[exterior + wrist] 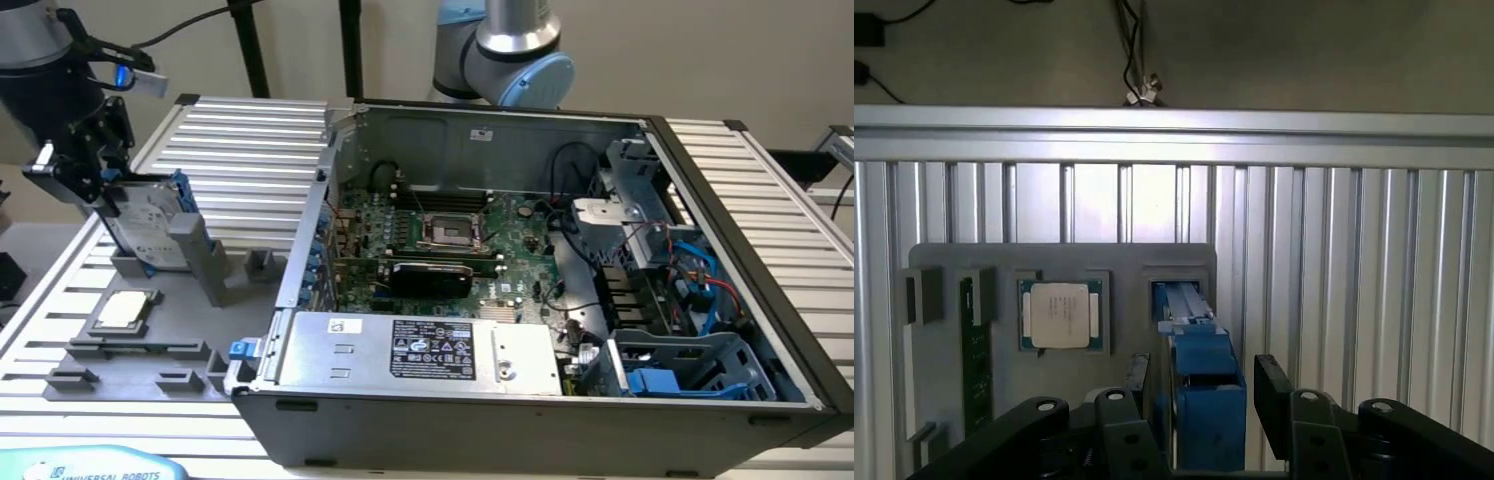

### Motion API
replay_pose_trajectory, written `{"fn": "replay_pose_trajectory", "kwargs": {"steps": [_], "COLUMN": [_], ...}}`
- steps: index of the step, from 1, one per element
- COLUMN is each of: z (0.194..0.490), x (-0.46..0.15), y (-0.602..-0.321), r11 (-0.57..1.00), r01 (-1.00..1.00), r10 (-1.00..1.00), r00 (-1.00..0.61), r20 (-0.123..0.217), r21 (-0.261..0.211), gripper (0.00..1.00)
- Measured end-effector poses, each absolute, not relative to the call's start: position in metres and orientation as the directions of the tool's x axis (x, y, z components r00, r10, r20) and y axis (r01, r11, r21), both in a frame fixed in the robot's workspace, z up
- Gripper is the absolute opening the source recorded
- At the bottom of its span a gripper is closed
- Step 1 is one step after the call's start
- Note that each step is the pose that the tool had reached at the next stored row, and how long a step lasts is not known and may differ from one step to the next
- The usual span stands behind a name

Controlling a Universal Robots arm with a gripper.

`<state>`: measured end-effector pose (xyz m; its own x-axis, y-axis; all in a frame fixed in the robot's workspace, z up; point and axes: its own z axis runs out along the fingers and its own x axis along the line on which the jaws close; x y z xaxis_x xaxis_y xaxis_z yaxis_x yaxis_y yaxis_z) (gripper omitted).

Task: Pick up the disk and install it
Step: 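Pick up the disk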

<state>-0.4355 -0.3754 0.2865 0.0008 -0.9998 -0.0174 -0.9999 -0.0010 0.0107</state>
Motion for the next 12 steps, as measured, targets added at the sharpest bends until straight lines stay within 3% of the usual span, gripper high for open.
{"fn": "replay_pose_trajectory", "kwargs": {"steps": [3, 4, 9, 10, 12], "z": [0.2864, 0.2864, 0.2864, 0.2864, 0.2864], "x": [-0.4355, -0.4356, -0.4357, -0.4357, -0.4358], "y": [-0.3754, -0.3754, -0.3754, -0.3754, -0.3755], "r11": [-0.003, -0.004, -0.005, -0.005, -0.005], "r01": [-1.0, -1.0, -1.0, -1.0, -1.0], "r10": [-1.0, -1.0, -1.0, -1.0, -1.0], "r00": [0.003, 0.003, 0.005, 0.005, 0.005], "r20": [-0.017, -0.017, -0.017, -0.017, -0.018], "r21": [0.011, 0.011, 0.011, 0.011, 0.011], "gripper": [0.52, 0.45, 0.42, 0.35, 0.35]}}
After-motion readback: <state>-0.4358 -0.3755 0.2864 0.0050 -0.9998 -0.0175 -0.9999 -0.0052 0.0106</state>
